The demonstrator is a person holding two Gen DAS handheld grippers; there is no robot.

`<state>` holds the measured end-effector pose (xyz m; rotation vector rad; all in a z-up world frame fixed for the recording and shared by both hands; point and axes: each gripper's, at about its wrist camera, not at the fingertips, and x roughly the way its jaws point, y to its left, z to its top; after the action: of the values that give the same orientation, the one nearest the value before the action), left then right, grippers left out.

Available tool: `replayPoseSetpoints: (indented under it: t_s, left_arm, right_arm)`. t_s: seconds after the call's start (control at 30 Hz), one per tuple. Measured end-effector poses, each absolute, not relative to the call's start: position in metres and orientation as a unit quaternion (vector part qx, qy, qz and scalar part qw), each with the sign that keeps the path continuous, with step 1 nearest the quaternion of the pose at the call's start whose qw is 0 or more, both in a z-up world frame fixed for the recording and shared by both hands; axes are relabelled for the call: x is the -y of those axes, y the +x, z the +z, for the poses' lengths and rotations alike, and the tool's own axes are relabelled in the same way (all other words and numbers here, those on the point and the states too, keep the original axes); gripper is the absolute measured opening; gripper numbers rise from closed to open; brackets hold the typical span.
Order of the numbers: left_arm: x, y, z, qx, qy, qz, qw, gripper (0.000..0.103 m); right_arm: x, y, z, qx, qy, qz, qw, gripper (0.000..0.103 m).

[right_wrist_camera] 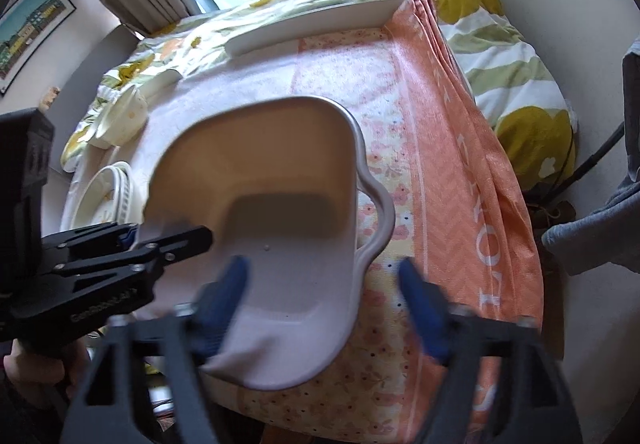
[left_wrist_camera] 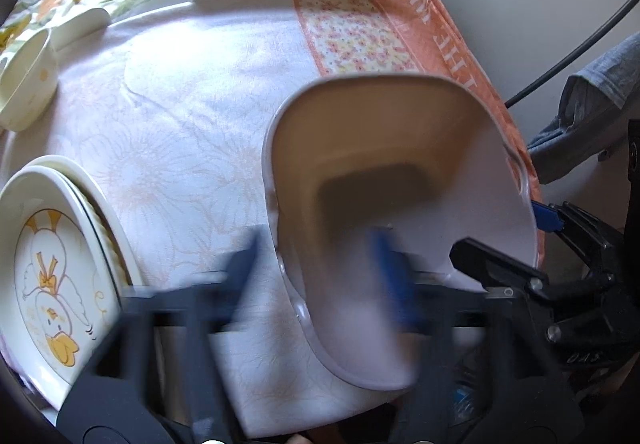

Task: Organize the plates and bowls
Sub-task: 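Carry the mauve dish onto the orange runner, lower it, open right gripper, then move the right gripper to the cream bowl and grasp its rim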

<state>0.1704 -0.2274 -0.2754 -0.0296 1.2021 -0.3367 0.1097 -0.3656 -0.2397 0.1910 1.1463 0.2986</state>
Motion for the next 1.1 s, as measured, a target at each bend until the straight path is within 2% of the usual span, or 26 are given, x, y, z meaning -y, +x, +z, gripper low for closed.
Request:
replayPoseSetpoints:
  t_s: [0.03, 0.1, 0.27, 0.5, 0.67, 0.9, 1.1]
  left_arm:
    - [0.225, 0.170, -0.272, -0.555, -0.015, -0.150, 0.818, 0.090]
    - [0.221, 0.171, -0.266, -0.549, -0.029, -0.152, 0.821, 0.095]
    - [0.218, 0.174, -0.258, -0.545, -0.025, -0.142, 0.826, 0.096]
    - [0.202, 0.164, -0.224, -0.527, -0.033, -0.123, 0.840, 0.096]
    - [0.180, 0.150, -0.184, -0.504, -0.035, -0.100, 0.857, 0.096]
    - [0.120, 0.136, -0.124, -0.455, -0.064, -0.056, 0.887, 0.096]
    - [0.052, 0.140, -0.094, -0.427, -0.085, -0.021, 0.900, 0.096]
  right_arm:
    - [0.366, 0.108, -0.238, -0.534, 0.088, 0.145, 0.828, 0.085]
    - [0.368, 0.106, -0.235, -0.527, 0.083, 0.146, 0.833, 0.096]
    - [0.372, 0.099, -0.227, -0.510, 0.067, 0.153, 0.844, 0.102]
    - [0.366, 0.096, -0.210, -0.501, 0.043, 0.156, 0.850, 0.102]
    - [0.358, 0.097, -0.173, -0.481, 0.031, 0.176, 0.858, 0.102]
    - [0.318, 0.109, -0.107, -0.435, -0.009, 0.235, 0.869, 0.102]
    - [0.253, 0.129, -0.067, -0.400, -0.034, 0.281, 0.872, 0.102]
